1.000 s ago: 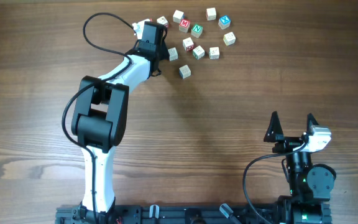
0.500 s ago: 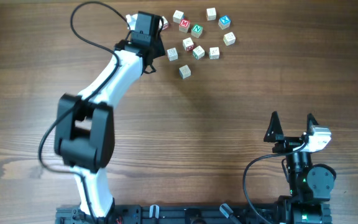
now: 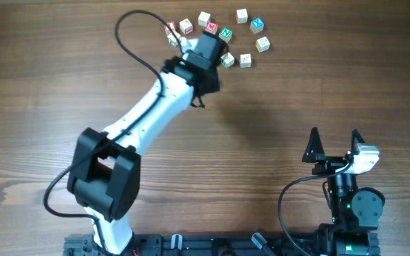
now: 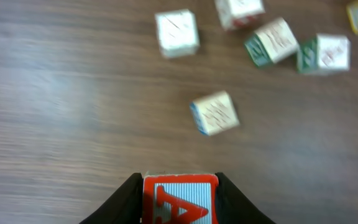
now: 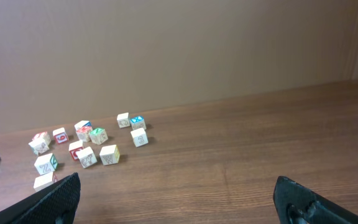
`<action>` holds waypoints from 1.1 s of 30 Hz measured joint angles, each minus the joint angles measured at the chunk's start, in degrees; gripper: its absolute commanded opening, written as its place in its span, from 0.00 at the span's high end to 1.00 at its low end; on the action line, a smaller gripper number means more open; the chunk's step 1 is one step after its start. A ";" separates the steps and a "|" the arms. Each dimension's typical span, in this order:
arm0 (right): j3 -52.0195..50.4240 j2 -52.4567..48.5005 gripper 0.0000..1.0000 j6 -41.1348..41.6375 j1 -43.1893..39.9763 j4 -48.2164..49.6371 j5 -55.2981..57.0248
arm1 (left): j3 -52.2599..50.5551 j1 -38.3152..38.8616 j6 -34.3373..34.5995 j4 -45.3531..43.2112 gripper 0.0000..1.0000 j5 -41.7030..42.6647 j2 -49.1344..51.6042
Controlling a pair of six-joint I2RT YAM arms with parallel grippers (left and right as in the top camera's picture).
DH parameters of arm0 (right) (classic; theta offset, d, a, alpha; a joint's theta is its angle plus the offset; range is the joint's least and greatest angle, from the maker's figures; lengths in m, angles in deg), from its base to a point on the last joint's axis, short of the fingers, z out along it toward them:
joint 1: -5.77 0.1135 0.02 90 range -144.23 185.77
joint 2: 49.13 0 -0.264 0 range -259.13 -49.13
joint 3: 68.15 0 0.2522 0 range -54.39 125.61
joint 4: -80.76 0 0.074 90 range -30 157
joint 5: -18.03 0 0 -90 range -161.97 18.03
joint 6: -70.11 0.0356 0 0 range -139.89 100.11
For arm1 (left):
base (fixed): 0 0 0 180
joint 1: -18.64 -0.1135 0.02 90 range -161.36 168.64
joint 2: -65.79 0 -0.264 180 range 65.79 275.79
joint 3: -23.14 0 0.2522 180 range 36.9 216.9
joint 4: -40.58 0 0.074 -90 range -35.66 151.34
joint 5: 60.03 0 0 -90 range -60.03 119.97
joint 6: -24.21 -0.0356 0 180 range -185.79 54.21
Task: Form a horizontal line
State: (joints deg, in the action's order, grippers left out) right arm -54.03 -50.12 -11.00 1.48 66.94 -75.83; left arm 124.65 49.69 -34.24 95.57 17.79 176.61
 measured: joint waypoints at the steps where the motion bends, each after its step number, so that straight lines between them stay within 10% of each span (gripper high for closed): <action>1: 0.00 0.00 0.00 0.02 0.00 0.00 0.00 | -1.01 0.98 0.68 -0.63 0.66 -0.04 0.00; 18: 0.00 0.00 0.00 0.00 0.00 0.00 0.00 | -24.15 2.80 2.75 -29.77 0.66 -5.16 0.00; 33: 0.00 0.00 0.00 0.00 0.00 0.00 0.00 | -26.80 2.80 0.66 -37.57 0.62 -5.60 0.22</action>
State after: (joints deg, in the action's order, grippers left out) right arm -54.03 -50.12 -11.00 1.48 66.94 -75.83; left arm 97.85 52.49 -33.59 58.00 12.19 176.83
